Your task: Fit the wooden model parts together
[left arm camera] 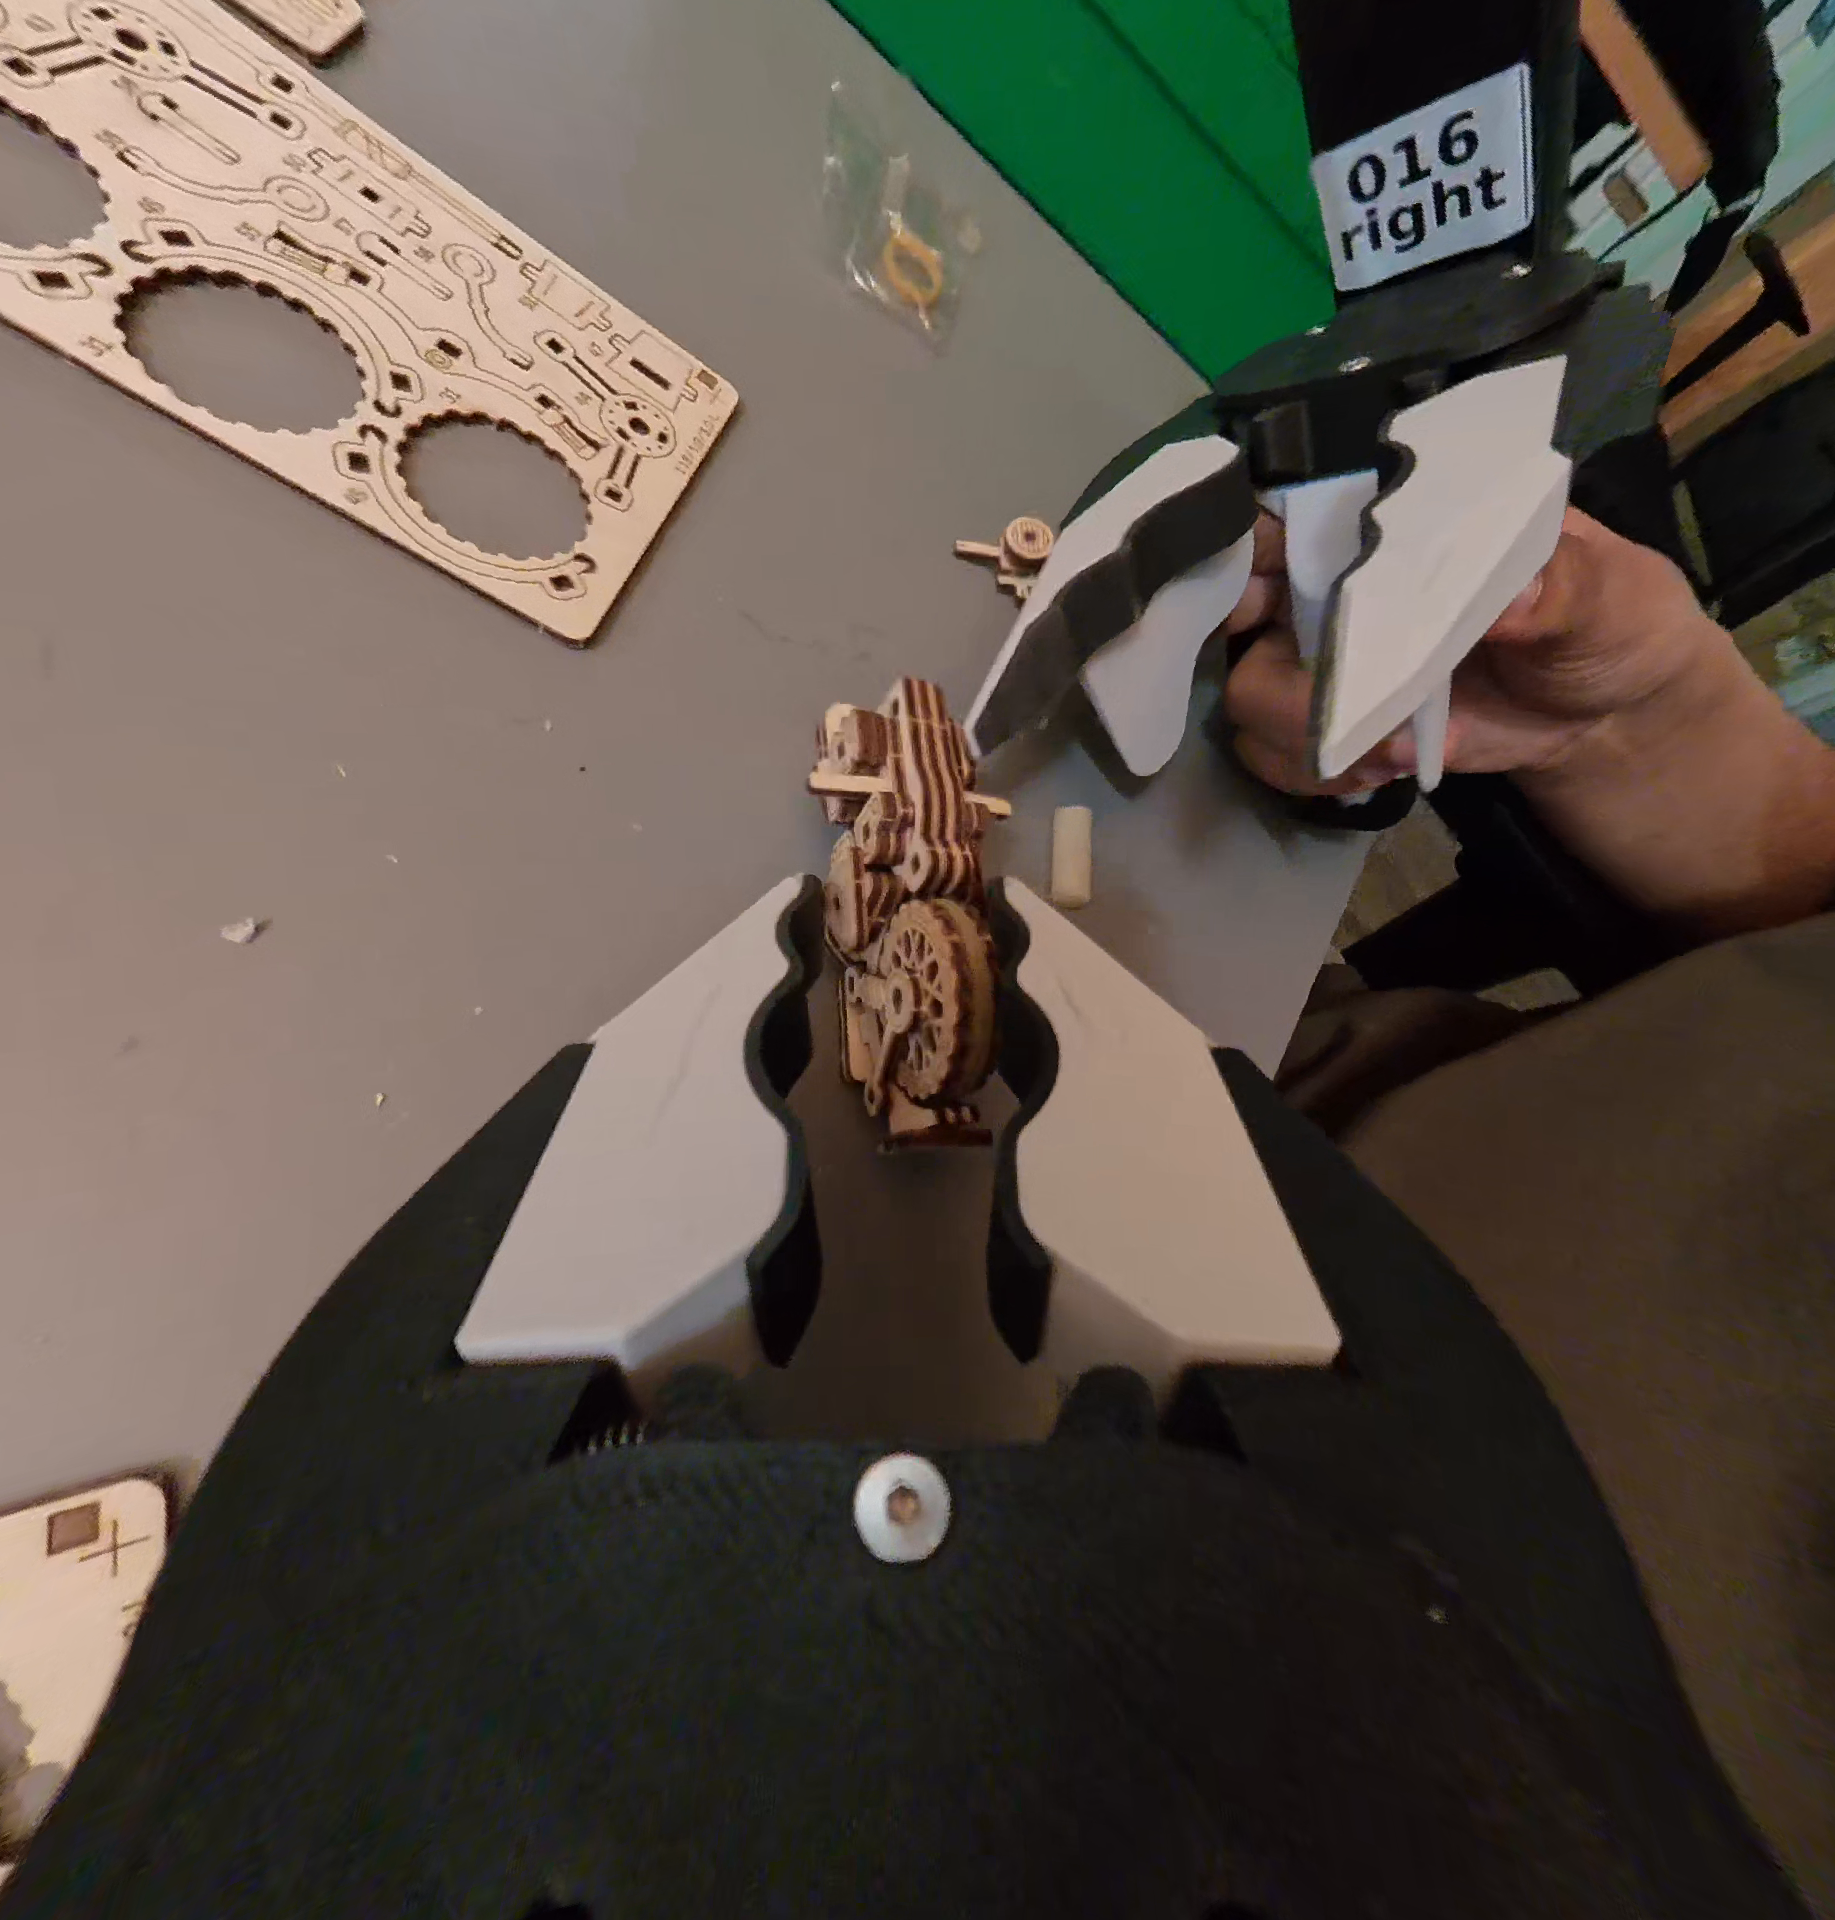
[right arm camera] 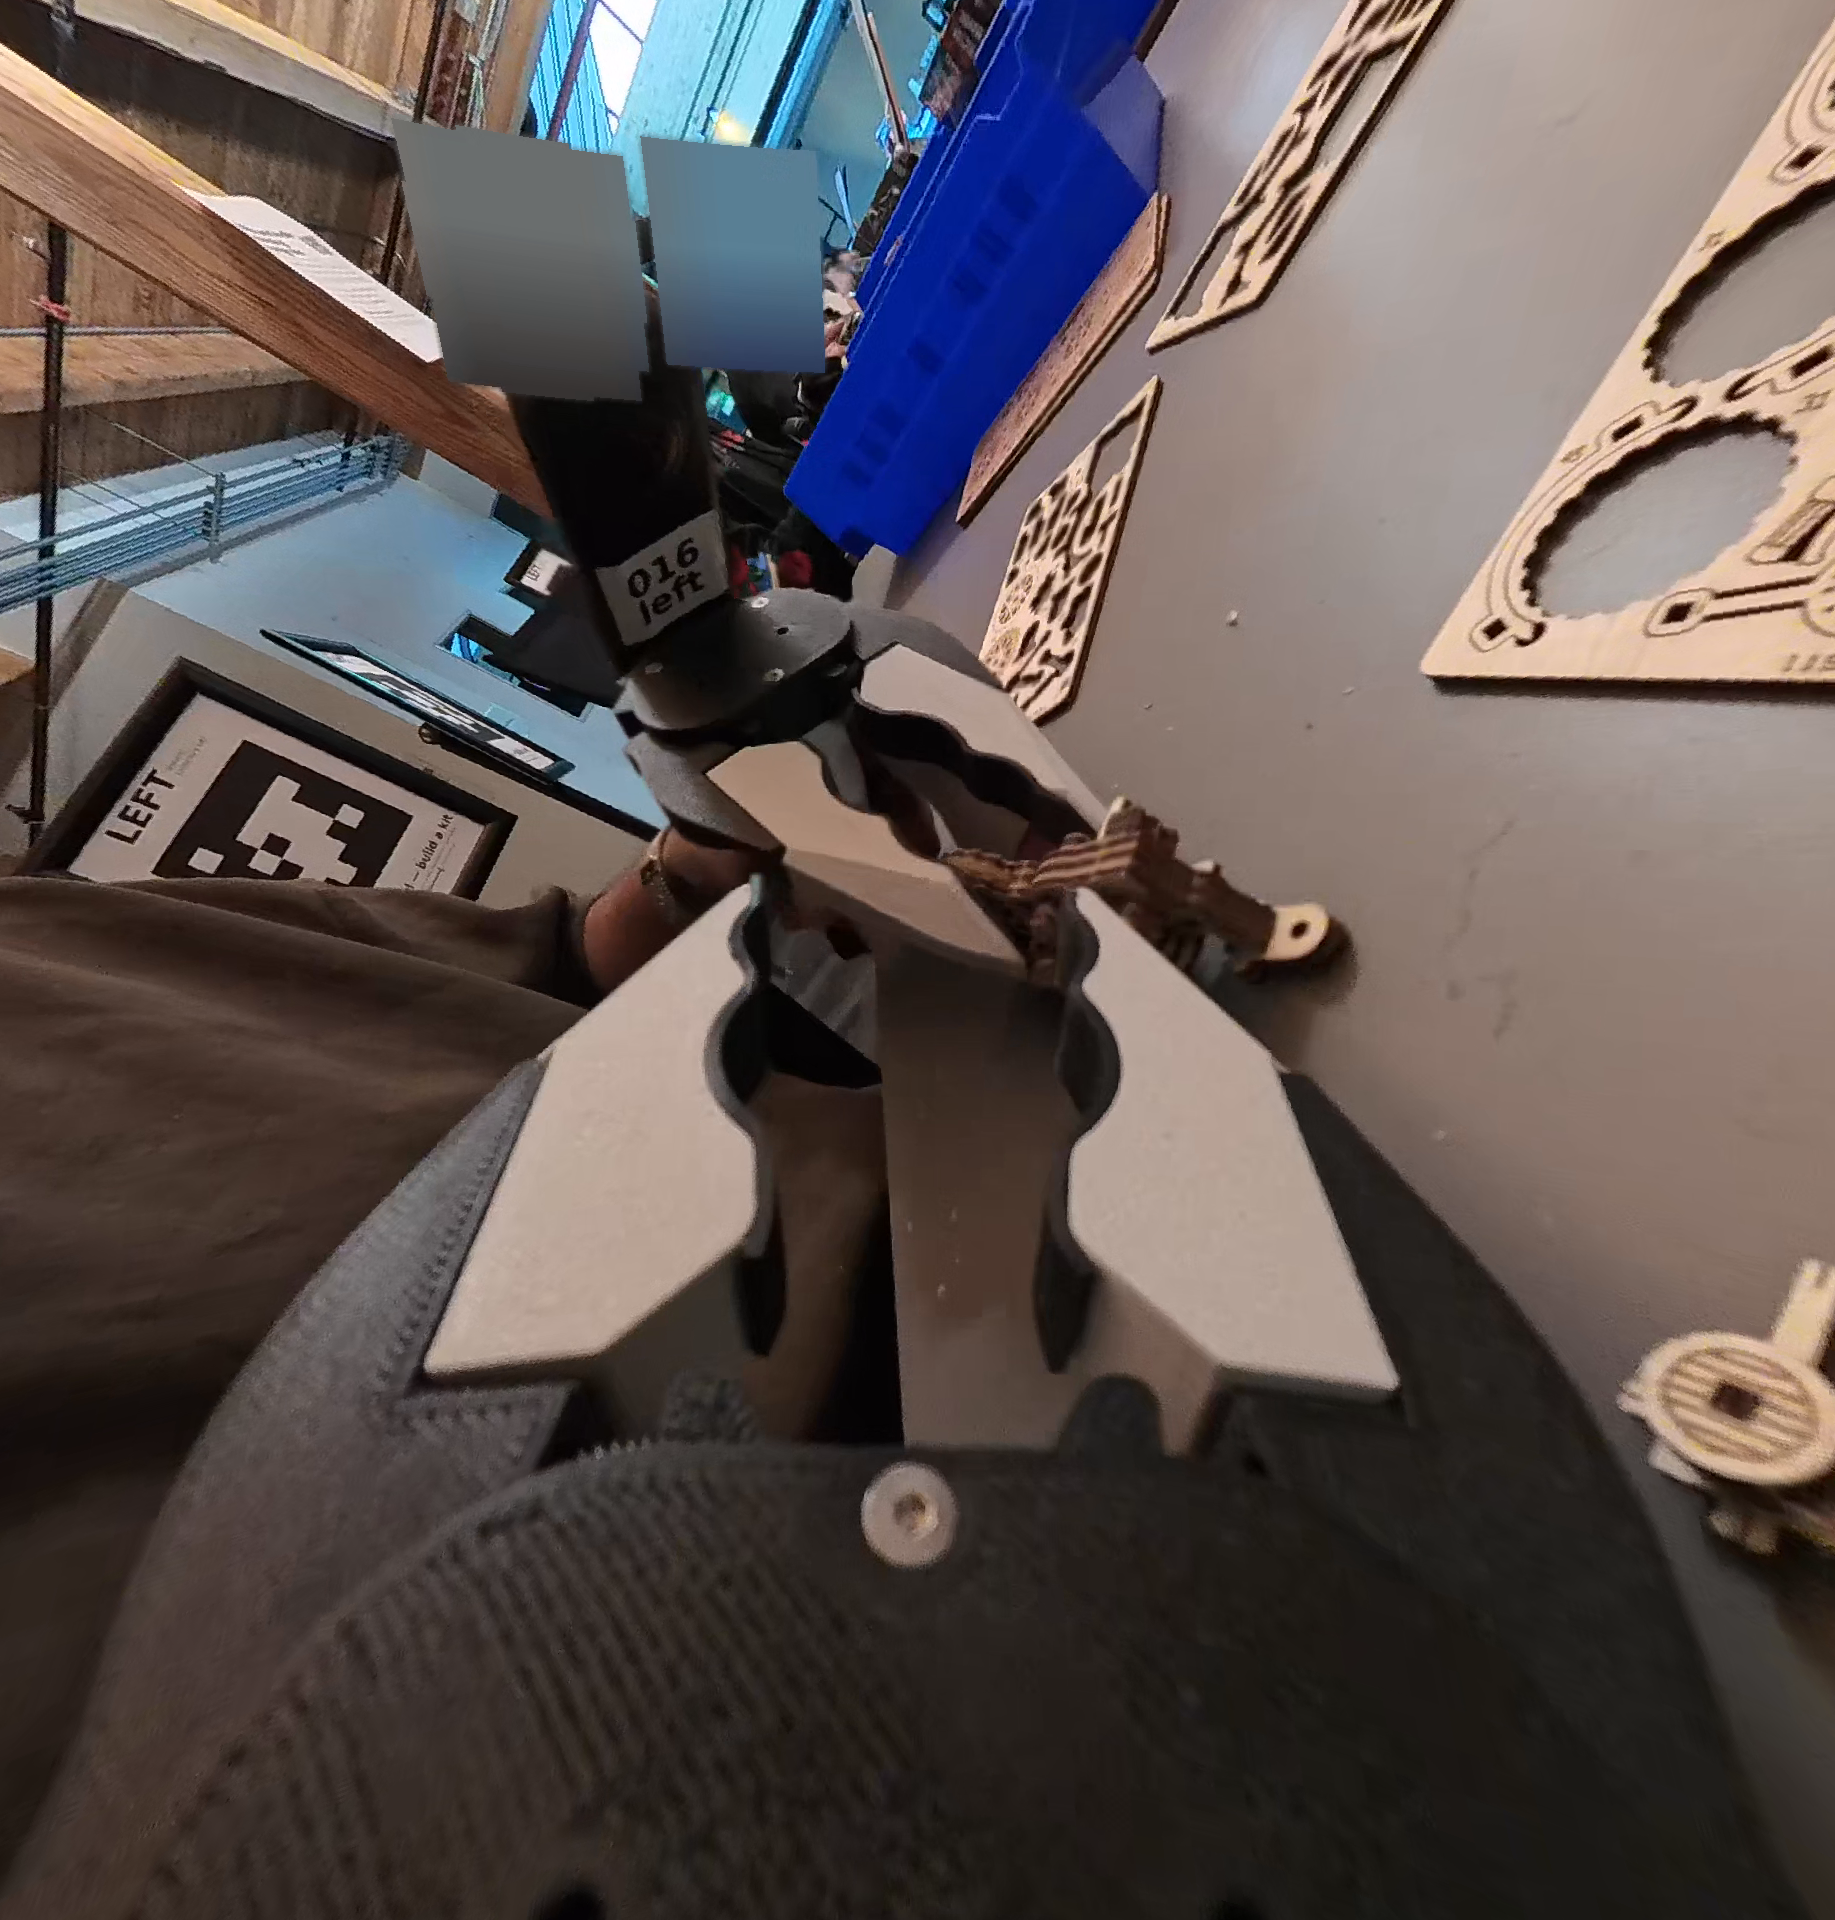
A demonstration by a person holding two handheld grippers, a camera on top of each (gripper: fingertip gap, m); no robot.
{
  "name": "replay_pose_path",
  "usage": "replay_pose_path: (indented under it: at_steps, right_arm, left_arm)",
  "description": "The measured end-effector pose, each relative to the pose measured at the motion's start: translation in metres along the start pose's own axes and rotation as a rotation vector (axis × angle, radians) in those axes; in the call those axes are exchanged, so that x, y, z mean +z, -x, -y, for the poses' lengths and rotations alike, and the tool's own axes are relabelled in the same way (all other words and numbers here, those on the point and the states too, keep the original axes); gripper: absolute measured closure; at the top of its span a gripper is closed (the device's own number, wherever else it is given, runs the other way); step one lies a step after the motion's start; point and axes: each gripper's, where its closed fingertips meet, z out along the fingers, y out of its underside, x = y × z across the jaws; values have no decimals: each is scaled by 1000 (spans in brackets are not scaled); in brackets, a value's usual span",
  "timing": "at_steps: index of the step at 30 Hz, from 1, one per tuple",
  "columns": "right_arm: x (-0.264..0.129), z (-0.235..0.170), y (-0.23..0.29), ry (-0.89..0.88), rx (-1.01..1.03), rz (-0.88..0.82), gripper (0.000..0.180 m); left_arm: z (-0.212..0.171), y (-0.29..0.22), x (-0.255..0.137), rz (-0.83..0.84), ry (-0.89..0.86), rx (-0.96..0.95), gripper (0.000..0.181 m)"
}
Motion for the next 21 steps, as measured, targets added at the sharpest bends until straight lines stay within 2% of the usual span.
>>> replay_pose_path:
  at_steps: [11, 17, 21]
  right_arm:
    - [-23, 6, -19, -42, -26, -127, 128]
    - [-21, 8, -15, -46, -61, -114, 129]
    - [-26, 30, 14, -179, -107, 23, 133]
  left_arm:
    - [9, 7, -10, -72, -89, -128, 152]
    - [42, -20, -42, -394, -314, -267, 152]
    - [55, -35, -60, -558, -404, -302, 153]
